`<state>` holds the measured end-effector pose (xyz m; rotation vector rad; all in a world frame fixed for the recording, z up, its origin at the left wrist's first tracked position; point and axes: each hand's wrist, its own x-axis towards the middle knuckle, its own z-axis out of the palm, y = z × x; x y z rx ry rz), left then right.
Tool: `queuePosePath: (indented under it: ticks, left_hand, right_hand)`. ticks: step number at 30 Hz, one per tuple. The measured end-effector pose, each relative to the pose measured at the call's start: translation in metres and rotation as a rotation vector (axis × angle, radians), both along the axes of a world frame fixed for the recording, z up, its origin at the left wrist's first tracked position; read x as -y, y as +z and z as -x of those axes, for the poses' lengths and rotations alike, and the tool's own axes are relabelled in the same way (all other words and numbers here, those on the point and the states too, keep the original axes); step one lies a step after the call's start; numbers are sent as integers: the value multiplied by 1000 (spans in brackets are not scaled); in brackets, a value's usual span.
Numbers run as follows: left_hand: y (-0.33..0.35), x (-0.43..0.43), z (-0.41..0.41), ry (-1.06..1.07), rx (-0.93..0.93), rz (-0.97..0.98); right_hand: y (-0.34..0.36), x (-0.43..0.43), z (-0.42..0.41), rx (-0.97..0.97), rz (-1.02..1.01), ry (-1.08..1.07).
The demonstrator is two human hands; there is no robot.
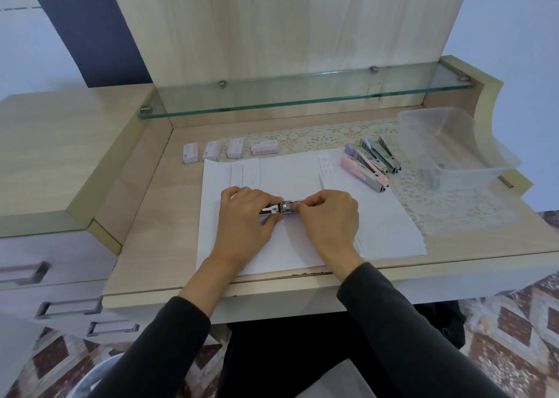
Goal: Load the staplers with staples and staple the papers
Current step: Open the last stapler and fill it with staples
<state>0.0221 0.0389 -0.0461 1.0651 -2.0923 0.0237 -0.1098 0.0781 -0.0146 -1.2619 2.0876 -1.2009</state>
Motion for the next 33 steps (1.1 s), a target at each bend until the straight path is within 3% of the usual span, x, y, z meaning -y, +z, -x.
queuePosePath:
  ticks: [14,22,28,33]
  left_hand:
    - [5,-2,0,7,29,-54]
    - [3,0,0,35,63,-107]
    - [1,0,0,36,62,-119]
    - [0,2,-1,16,48,-135]
  right_hand:
    - [8,-3,30,237,65,151]
    - [46,-6,74,400,170,214]
    - [77,23,147,178,274,-7]
    - [83,35,191,-48,133,-94]
